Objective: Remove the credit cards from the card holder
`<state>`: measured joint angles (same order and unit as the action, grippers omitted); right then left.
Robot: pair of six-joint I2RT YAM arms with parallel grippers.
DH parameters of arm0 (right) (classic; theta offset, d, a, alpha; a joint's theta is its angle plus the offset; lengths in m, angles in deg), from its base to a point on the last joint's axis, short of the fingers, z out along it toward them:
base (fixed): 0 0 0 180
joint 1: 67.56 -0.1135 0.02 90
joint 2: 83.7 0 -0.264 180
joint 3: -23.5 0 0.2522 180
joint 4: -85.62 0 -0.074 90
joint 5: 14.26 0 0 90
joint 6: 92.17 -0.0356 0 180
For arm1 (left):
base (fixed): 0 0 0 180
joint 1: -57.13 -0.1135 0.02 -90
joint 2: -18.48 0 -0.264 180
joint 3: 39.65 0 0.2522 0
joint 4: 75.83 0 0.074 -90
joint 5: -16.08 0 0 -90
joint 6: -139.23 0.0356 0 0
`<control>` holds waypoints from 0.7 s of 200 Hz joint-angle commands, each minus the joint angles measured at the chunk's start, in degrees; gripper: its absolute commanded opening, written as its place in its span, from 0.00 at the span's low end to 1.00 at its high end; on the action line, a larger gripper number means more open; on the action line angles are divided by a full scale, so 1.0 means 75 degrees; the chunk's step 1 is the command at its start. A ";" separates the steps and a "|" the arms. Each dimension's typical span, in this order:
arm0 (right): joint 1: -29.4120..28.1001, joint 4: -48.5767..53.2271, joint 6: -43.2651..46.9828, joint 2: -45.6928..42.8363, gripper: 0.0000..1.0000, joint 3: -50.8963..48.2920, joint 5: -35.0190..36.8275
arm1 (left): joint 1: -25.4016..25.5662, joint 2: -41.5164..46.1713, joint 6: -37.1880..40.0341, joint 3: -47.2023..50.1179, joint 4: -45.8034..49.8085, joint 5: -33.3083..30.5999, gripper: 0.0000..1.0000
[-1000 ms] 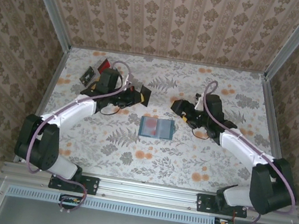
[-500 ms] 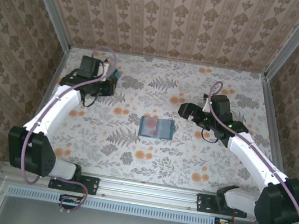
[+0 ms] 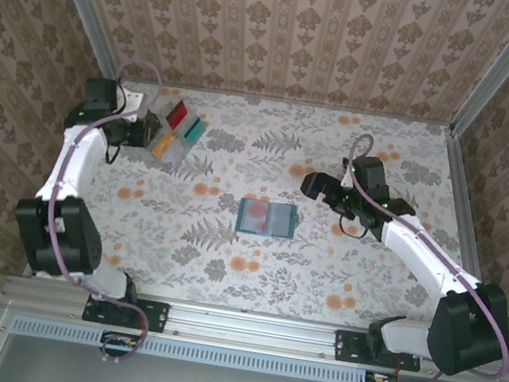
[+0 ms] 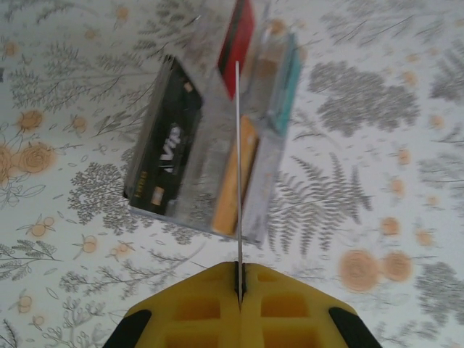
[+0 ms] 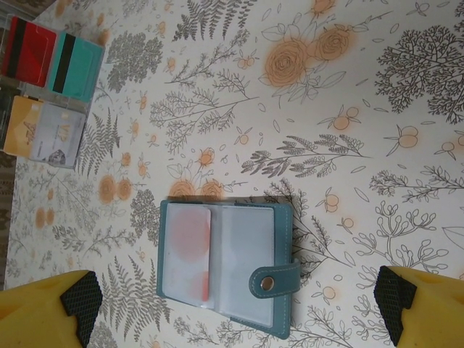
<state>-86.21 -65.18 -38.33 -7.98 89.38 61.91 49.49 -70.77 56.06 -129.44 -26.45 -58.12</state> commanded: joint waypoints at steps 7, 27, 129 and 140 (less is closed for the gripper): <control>0.0100 0.0096 0.0011 -0.0010 1.00 0.0217 -0.0198 | -0.0060 -0.0882 0.0972 -0.0831 -0.0068 0.0326 0.00; 0.0161 0.0157 0.0055 -0.0025 1.00 0.0173 -0.0284 | -0.0066 -0.1261 0.1351 -0.1245 0.0166 0.0149 0.00; 0.0177 -0.0153 -0.0323 0.0126 1.00 0.0065 -0.0544 | 0.0014 -0.2053 0.2571 -0.1815 0.0066 -0.0804 0.00; 0.0171 -0.0127 -0.0312 0.0122 1.00 0.0038 -0.0512 | 0.0017 -0.2113 0.2592 -0.1807 0.0008 -0.0941 0.00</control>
<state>-85.16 -66.27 -40.08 -6.60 89.71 58.59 49.25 -85.33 72.95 -141.72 -26.13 -62.30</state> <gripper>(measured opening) 0.995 0.048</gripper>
